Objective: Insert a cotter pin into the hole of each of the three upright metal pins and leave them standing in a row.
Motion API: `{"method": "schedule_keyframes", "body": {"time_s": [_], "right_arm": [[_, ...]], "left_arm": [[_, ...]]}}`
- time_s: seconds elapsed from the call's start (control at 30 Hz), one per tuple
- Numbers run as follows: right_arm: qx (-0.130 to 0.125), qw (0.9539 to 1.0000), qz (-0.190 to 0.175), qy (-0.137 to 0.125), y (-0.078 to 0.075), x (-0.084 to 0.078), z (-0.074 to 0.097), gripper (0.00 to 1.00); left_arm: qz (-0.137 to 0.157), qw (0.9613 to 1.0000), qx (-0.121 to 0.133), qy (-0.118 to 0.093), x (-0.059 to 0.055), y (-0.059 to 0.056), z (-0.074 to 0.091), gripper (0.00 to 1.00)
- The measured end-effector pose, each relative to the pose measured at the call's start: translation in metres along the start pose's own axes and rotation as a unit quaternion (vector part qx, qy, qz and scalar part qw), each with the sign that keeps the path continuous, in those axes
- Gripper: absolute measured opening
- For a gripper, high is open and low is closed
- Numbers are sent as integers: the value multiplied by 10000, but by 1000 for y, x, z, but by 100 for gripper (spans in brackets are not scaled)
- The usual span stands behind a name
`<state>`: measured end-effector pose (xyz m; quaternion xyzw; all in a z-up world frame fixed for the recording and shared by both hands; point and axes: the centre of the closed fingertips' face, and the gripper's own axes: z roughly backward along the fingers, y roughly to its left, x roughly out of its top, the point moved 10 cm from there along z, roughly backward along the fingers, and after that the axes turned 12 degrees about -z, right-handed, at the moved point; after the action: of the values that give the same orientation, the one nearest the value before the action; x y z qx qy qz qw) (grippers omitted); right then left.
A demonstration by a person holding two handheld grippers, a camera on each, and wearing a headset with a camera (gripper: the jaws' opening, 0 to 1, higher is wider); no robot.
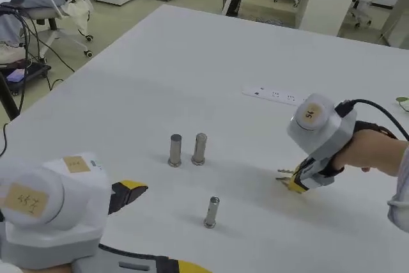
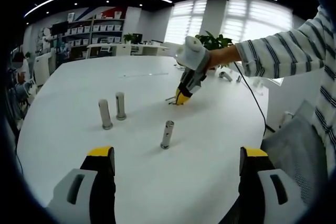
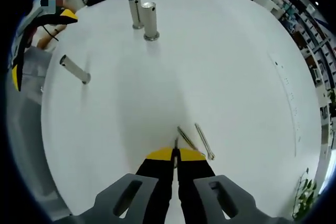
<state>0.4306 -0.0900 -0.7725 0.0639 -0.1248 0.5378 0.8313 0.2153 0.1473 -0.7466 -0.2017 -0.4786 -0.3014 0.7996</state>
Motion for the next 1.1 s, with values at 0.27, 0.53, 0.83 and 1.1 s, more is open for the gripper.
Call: {"method": "schedule_keyframes", "body": {"time_s": [0.27,0.53,0.83,1.1], "right_arm": [[67,10000,35,23,-2,-9,5,1],[40,9994,116,-337,5,-17,26,1],[-5,9969,169,-769,18,-31,41,1],[-26,9931,149,-1165,32,-40,53,1]], "left_arm": [[-10,9998,154,-102,6,1,0,99],[-56,9997,213,-80,8,2,0,98],[-82,9999,117,-95,14,1,-5,95],[-86,9999,0,-60,17,0,-9,87]]}}
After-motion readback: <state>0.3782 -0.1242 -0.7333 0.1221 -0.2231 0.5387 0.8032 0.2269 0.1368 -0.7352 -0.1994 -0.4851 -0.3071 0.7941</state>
